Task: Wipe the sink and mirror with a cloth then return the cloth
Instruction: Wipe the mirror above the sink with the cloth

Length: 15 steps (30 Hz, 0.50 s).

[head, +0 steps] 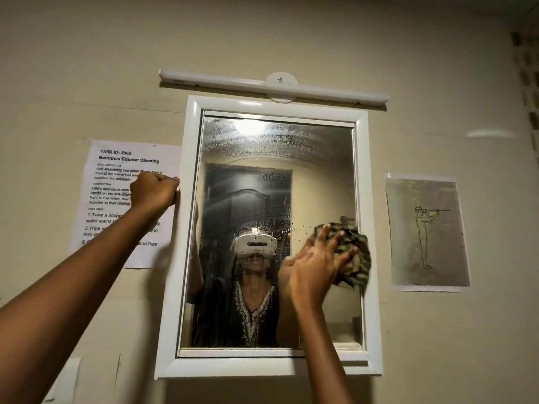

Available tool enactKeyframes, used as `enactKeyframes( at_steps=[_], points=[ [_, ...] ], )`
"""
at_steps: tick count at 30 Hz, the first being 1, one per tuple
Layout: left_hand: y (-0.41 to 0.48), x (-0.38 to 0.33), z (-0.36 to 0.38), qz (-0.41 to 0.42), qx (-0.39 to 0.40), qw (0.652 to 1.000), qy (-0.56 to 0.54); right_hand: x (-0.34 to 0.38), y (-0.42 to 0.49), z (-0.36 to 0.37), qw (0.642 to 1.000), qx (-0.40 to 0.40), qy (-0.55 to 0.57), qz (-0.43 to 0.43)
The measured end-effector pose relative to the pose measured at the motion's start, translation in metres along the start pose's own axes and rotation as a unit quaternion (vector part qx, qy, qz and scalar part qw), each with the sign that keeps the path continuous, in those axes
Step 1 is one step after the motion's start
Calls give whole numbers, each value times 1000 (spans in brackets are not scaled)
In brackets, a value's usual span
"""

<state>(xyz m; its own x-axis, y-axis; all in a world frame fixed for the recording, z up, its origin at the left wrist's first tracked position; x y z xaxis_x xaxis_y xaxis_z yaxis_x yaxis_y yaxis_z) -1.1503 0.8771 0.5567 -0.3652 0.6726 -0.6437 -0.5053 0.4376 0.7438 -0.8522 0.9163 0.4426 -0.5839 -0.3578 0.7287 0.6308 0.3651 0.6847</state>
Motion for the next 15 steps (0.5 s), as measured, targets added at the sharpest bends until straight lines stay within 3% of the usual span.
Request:
enactKeyframes(
  at_steps=[5, 10, 12, 15],
  points=[
    [-3, 1, -1, -14, 8, 999, -29, 76, -44, 32, 980, 103, 50, -161],
    [-4, 4, 3, -15, 4, 997, -69, 113, -121, 59, 892, 273, 12, -360],
    [-4, 5, 2, -12, 2, 998, -64, 108, -145, 68, 858, 296, -8, -419],
    [-9, 5, 2, 2, 5, 1000, -9, 89, -149, 69, 827, 238, -81, -504]
  ],
)
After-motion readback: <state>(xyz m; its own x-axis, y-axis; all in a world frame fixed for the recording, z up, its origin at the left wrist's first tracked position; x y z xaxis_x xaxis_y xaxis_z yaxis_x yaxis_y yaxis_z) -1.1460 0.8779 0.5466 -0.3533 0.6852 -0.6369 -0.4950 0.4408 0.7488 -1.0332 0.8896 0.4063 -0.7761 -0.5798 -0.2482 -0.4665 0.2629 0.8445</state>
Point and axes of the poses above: each hand's wrist, its own y-axis towards the middle knuckle, its own z-axis out of the palm, x = y × z, the point moved 5 cm from there along y, towards the middle knuckle, and after that the axes turned 8 degrees about z, right-handed, at the moved point
